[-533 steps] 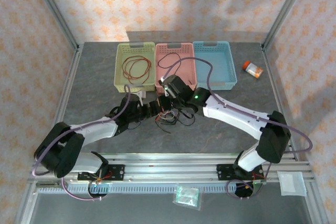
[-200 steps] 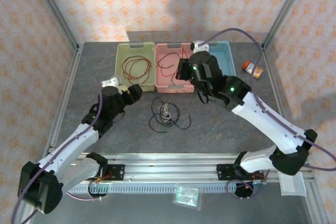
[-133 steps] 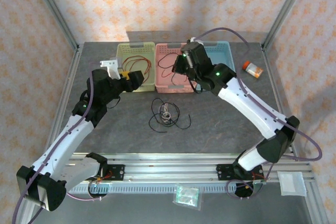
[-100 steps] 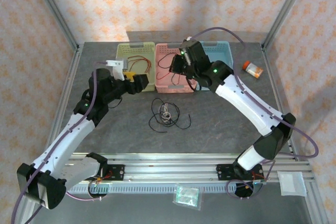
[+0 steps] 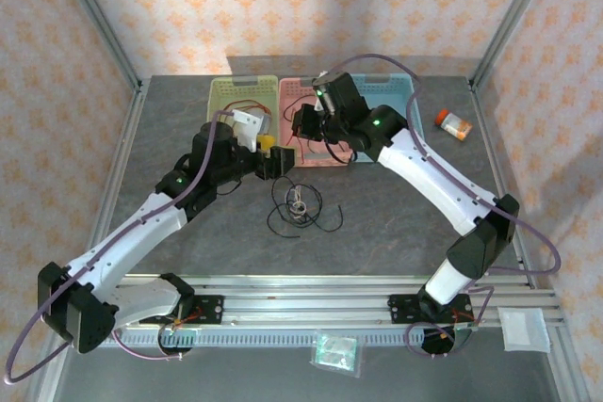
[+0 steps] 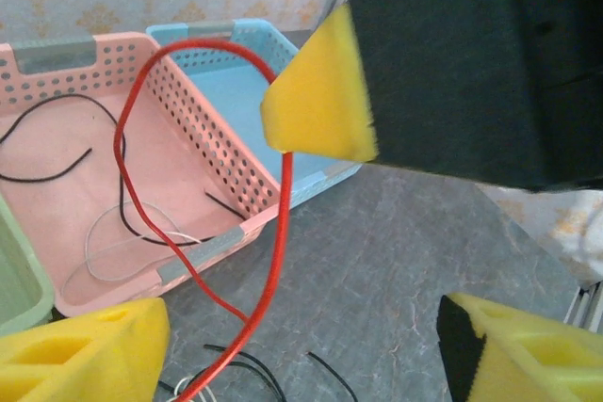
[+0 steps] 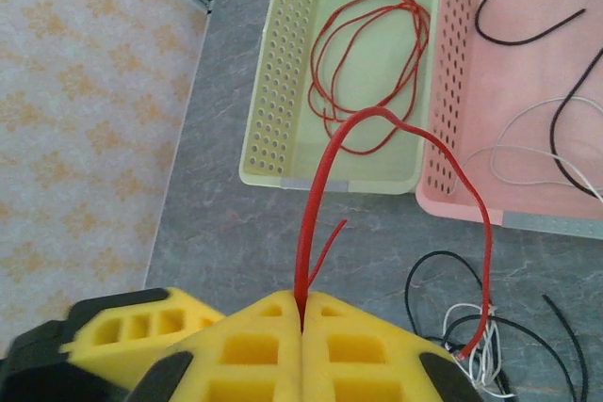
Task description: Untangle the cables
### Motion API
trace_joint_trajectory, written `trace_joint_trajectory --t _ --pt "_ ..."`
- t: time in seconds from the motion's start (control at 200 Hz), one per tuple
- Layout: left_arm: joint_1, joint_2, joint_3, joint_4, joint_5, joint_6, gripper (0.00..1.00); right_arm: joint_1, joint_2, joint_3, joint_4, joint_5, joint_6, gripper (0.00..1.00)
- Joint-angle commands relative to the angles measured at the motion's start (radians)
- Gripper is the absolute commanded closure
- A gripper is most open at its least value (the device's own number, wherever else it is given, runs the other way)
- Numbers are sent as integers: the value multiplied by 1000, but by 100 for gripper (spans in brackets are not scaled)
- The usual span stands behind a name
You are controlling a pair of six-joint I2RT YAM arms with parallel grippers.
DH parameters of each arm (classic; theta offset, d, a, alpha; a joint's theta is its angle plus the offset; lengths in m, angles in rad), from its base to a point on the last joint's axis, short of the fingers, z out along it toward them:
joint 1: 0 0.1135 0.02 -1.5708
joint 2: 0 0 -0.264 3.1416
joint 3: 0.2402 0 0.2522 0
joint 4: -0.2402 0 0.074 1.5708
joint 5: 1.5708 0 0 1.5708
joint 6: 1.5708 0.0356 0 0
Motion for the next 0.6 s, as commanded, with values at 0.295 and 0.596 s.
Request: trace_joint_trajectory --t 0.295,0.596 --pt "-8 9 -14 22 -32 13 64 -4 -13 40 -1 -65 -8 100" --pt "-9 3 -18 22 -19 -2 93 -4 -23 35 24 -56 -9 100"
